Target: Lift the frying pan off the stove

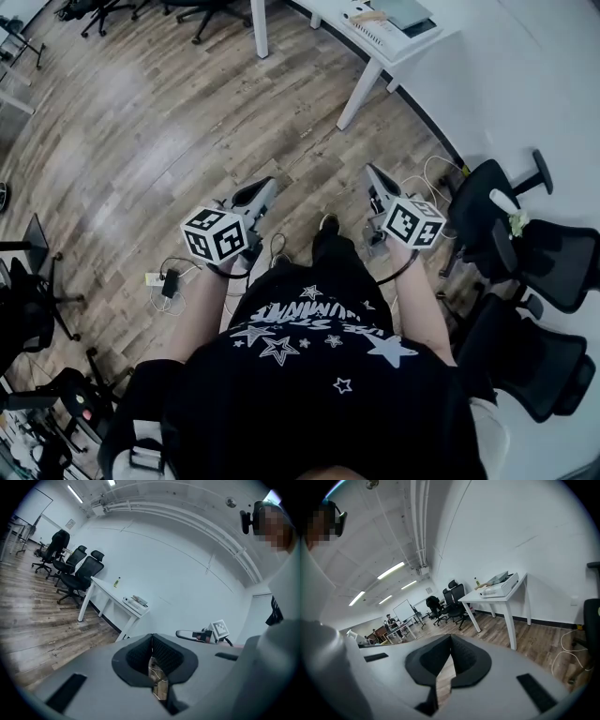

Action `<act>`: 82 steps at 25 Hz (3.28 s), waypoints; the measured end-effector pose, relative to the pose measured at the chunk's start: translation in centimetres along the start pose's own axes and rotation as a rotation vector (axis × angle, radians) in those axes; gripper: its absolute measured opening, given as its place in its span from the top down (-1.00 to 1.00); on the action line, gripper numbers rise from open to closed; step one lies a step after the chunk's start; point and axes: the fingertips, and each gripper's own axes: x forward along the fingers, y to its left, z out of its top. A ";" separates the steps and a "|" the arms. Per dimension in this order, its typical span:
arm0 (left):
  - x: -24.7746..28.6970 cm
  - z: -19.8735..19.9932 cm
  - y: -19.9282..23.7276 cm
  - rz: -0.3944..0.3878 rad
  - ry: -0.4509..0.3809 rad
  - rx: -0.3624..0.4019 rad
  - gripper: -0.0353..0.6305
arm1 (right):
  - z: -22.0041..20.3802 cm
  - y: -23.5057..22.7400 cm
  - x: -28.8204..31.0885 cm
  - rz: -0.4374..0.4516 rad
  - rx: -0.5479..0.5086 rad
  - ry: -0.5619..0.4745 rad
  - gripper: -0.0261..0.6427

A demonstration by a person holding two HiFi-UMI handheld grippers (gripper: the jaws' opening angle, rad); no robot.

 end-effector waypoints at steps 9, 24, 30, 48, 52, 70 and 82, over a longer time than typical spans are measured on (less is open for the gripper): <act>5.7 2.8 3.1 0.043 0.007 -0.008 0.87 | 4.7 -5.7 6.3 -0.011 -0.009 -0.011 0.90; 22.9 12.0 5.4 0.075 0.011 0.022 0.87 | 15.8 -18.4 15.7 0.025 0.083 -0.007 0.89; 27.2 13.6 5.9 0.093 0.003 -0.001 0.87 | 18.2 -21.5 17.3 0.067 0.103 0.010 0.89; 34.3 15.3 5.9 0.111 0.032 -0.048 0.87 | 21.4 -24.1 21.4 0.204 0.268 0.032 0.89; 36.0 16.0 6.5 0.087 0.054 -0.073 0.87 | 22.0 -24.5 21.8 0.206 0.303 0.025 0.89; 45.5 21.5 12.9 -0.165 0.207 -0.250 0.12 | 26.5 -25.8 30.7 0.223 0.663 -0.023 0.23; 50.9 24.2 13.8 -0.352 0.366 -0.386 0.08 | 29.1 -26.9 35.3 0.170 0.692 -0.059 0.23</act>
